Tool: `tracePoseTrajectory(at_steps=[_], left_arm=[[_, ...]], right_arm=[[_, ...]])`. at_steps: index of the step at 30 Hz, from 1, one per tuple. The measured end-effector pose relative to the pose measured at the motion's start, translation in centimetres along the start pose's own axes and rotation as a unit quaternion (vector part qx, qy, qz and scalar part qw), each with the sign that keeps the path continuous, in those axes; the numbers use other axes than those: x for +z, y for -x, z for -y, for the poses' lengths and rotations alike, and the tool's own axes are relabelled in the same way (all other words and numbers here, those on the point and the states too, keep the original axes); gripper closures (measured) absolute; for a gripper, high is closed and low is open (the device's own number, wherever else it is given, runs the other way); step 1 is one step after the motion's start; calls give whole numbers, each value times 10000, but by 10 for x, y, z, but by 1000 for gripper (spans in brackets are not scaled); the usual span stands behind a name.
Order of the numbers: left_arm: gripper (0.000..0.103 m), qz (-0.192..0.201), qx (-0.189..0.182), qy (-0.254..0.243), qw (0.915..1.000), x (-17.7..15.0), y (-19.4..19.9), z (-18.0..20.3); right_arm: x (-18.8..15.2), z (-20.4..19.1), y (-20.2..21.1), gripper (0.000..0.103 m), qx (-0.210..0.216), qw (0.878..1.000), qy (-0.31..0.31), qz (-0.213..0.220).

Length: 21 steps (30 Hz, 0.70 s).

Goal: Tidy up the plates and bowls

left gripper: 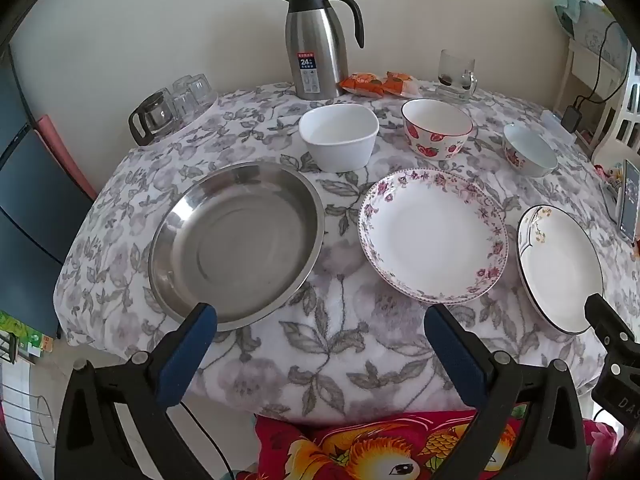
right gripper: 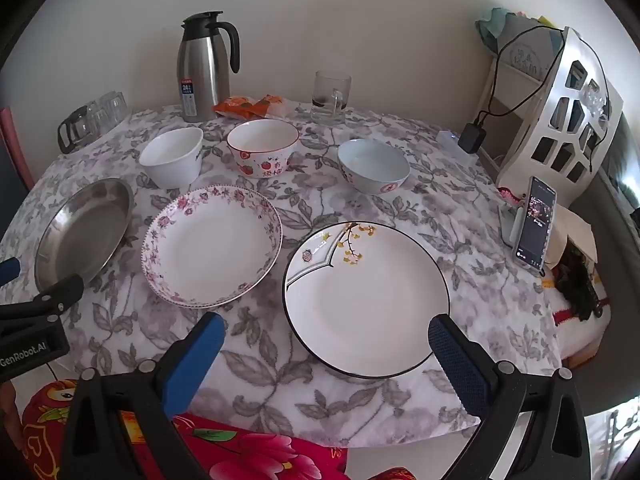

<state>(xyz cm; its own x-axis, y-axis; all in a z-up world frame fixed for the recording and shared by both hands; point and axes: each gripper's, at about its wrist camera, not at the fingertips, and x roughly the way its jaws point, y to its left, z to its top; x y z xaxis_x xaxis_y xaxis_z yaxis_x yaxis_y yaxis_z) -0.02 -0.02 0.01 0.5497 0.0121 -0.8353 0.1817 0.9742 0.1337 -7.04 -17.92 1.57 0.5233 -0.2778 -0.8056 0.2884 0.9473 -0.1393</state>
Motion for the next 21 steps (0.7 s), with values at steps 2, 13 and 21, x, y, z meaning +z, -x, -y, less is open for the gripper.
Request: tracePoseTrajectory(at_steps=[2,13,21], left_arm=[[0,24,6,-7,10000,0,0,0],[0,-11,4,2,10000,0,0,1],[0,-3,25,3,10000,-2,3,0]], right_arm=[[0,-1,0,0,-64,10000,54,-17],[0,-1,0,0,-58,10000,41,-26],[-3,2,1,0,-91,9999,70,-10]])
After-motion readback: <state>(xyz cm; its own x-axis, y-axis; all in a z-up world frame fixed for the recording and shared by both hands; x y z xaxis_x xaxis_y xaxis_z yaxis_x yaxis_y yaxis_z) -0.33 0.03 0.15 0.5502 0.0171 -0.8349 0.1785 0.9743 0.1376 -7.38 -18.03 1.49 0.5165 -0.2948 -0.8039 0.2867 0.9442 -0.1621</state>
